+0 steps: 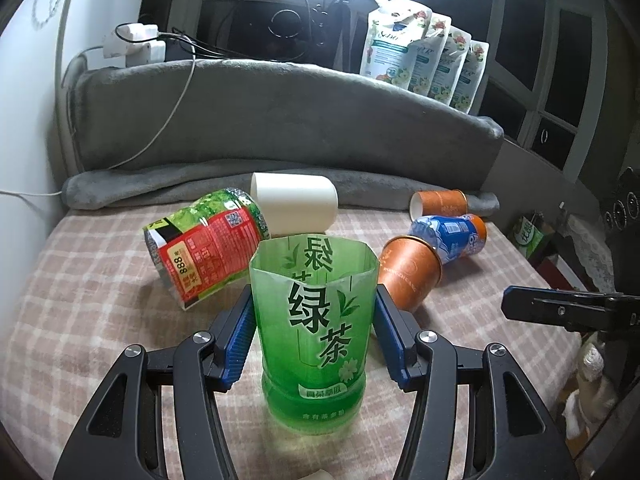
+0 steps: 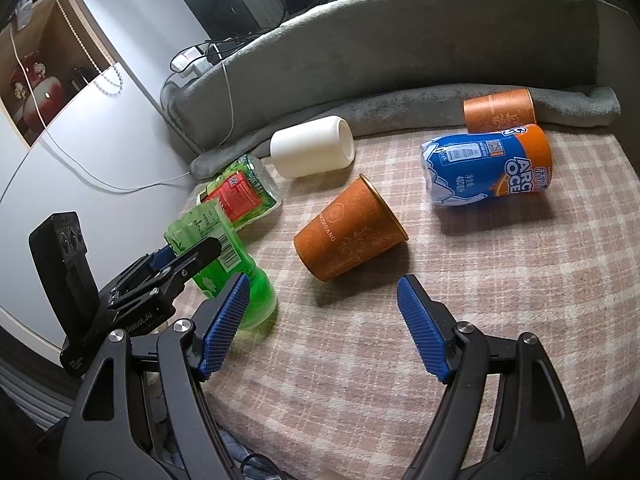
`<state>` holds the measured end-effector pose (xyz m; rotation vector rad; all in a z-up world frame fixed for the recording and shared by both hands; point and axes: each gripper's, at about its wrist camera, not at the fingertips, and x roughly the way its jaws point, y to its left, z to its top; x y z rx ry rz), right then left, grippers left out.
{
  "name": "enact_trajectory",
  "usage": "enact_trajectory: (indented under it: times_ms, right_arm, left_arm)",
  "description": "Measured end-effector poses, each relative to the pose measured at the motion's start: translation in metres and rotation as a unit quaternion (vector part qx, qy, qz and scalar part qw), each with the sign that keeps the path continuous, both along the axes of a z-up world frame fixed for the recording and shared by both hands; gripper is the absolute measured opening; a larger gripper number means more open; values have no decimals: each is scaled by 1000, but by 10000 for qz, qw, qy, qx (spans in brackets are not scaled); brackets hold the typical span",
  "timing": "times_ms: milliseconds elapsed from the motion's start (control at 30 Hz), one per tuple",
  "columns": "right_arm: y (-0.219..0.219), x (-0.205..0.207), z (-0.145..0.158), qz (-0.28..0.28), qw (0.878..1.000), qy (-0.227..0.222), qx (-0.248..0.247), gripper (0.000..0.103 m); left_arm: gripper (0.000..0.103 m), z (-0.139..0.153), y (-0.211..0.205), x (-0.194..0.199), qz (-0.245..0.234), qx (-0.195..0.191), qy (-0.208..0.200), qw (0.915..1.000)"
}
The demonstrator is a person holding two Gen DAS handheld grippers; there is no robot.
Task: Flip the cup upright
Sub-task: 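Lift the bottle with the left tool and rotate it cap-up, then set the bottle base on the table and open the left tool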
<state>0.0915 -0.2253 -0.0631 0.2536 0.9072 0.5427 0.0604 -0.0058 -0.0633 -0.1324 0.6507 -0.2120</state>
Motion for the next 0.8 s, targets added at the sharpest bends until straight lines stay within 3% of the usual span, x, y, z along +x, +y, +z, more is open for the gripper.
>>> enact_trajectory:
  times_ms: [633,800]
  right_arm:
    - [-2,-5,6,-23,10000,-73,-23,79]
    - [-3,-7,7,-38,9999,-132,-44,79]
  left_arm:
    - [56,2,-2,-15,-243,-38,128,9996]
    - [64,3,-4,-19,-292,-16,123,9995]
